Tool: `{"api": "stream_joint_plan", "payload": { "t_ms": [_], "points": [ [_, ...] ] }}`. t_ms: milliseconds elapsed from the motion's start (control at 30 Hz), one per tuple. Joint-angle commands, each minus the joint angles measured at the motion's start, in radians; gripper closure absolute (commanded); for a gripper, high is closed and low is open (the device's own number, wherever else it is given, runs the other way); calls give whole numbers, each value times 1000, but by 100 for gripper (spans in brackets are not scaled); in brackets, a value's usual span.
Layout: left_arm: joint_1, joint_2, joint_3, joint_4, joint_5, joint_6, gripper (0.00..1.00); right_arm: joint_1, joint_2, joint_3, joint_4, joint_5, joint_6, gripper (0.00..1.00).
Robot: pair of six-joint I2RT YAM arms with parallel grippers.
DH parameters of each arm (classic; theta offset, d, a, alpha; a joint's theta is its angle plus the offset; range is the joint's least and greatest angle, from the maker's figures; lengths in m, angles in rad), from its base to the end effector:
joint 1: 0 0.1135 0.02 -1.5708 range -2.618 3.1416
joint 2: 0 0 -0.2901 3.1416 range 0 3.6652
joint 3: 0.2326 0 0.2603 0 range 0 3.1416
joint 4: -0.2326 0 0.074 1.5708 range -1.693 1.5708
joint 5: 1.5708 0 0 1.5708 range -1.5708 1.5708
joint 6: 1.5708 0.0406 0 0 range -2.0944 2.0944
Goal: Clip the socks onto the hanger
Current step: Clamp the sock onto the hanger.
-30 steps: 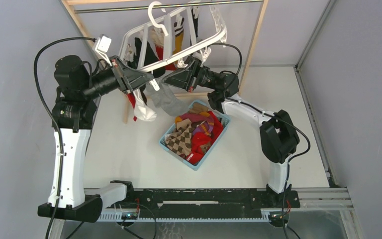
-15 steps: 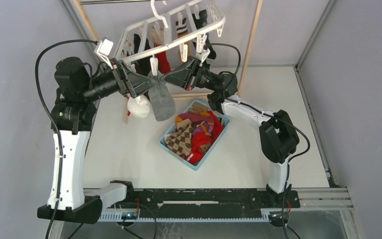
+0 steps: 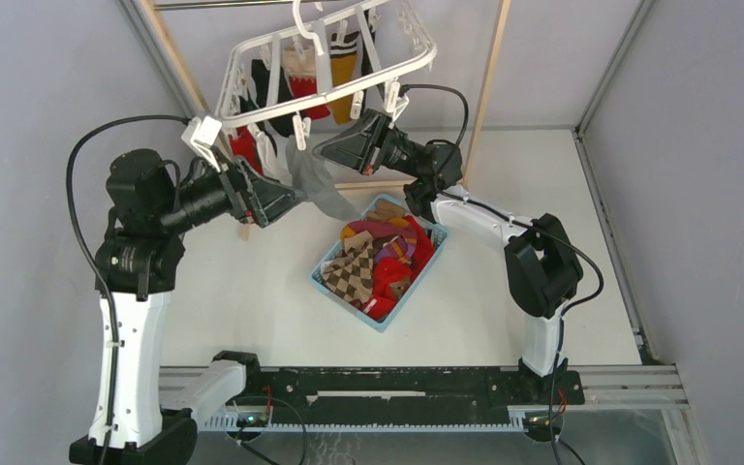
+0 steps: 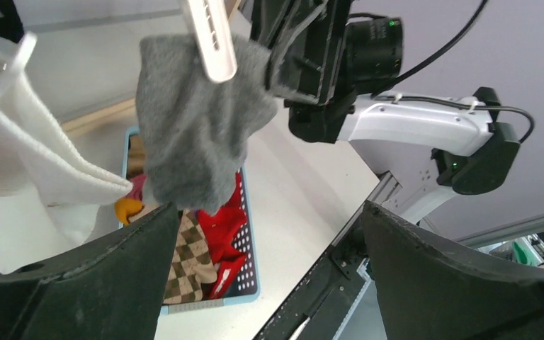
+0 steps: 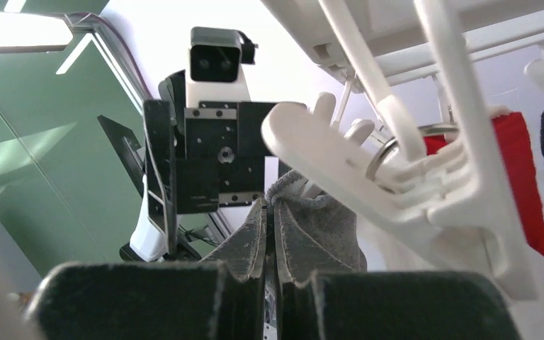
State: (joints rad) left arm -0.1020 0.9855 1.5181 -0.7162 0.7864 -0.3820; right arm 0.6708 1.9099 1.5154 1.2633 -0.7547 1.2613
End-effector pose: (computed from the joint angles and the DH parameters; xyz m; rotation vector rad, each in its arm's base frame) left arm 0.1447 -0.0437 0.5169 0.3465 1.7815 -1.0328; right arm 0.3276 0.2955 0.4242 -0.6043 1.0321 2.0063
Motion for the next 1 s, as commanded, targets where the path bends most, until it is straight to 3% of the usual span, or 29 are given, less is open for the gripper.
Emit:
{"api": "stream_joint_plan", "payload": {
  "t_ms": [0,333,533,667,967],
  "points": [
    [4,-5,-72,12,-44,64,2,9,-22,6,30,30,16,91],
    [-4,30,-111,47,-32,57,46,27,-25,18,-20,29,-4,90],
    [-5,30,-128,50,-73,66,97,29,-39,12,-67,26,-27,75],
    [-3,6,-121,53,-129,80,100,16,-99,-65,-115,49,-99,43],
    [-2,-28,-120,3,-210,146,100,-17,-305,-300,-430,191,-374,33]
  ]
}}
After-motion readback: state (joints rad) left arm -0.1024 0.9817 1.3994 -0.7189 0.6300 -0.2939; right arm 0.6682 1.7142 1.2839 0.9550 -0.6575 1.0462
